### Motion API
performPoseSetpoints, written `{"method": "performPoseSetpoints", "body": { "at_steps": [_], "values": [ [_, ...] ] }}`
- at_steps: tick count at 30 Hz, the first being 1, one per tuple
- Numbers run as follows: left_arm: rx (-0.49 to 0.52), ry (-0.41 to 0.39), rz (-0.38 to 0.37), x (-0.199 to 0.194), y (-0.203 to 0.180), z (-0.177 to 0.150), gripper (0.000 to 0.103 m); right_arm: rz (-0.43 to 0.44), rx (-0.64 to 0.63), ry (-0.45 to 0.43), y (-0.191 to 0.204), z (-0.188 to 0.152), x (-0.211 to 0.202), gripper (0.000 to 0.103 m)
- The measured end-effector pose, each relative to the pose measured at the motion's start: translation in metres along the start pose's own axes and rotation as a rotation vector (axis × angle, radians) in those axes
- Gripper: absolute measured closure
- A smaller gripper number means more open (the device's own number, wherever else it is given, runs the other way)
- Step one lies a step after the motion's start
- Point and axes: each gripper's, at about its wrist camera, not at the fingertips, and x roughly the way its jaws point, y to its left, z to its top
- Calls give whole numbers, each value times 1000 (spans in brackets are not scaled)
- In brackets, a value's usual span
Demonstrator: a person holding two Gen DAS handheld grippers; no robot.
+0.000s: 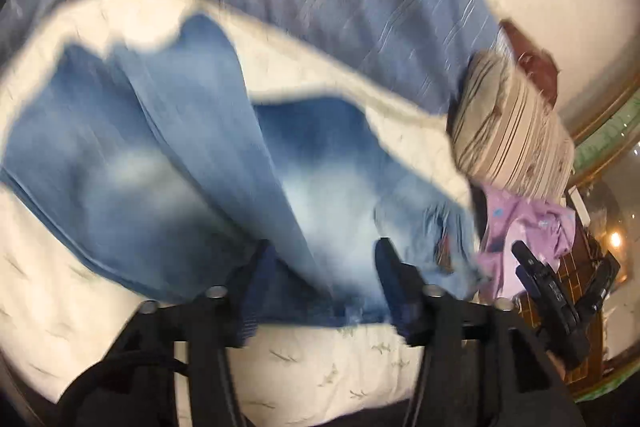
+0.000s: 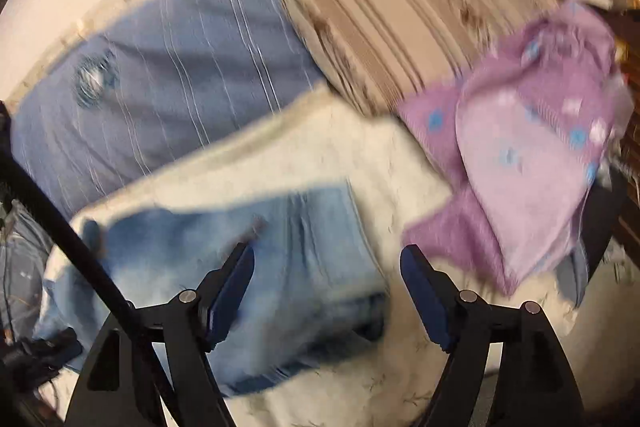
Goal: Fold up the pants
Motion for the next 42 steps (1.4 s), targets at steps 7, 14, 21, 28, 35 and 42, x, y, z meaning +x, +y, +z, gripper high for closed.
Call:
{"method": "performPoseSetpoints", "body": {
  "at_steps": [7,14,21,28,35,42],
  "values": [
    [-45,-41,308,-29,46,97,48,560,-163,229,113,6,28,26],
    [-228,30,266,11,107,158,49,746,-452,434,269,-33,79,35],
    [-241,69,269,26,122,176,50,654,-673,408,345,-81,94,37],
    [-348,216,282,76,150,172,54,496,-677,425,340,-100,111,87],
    [-324,88,223,63,139,182,91,535,-568,473,325,-84,118,95],
    [-229,-179,229,-40,104,153,90,693,-464,330,307,-48,59,96]
  ]
}}
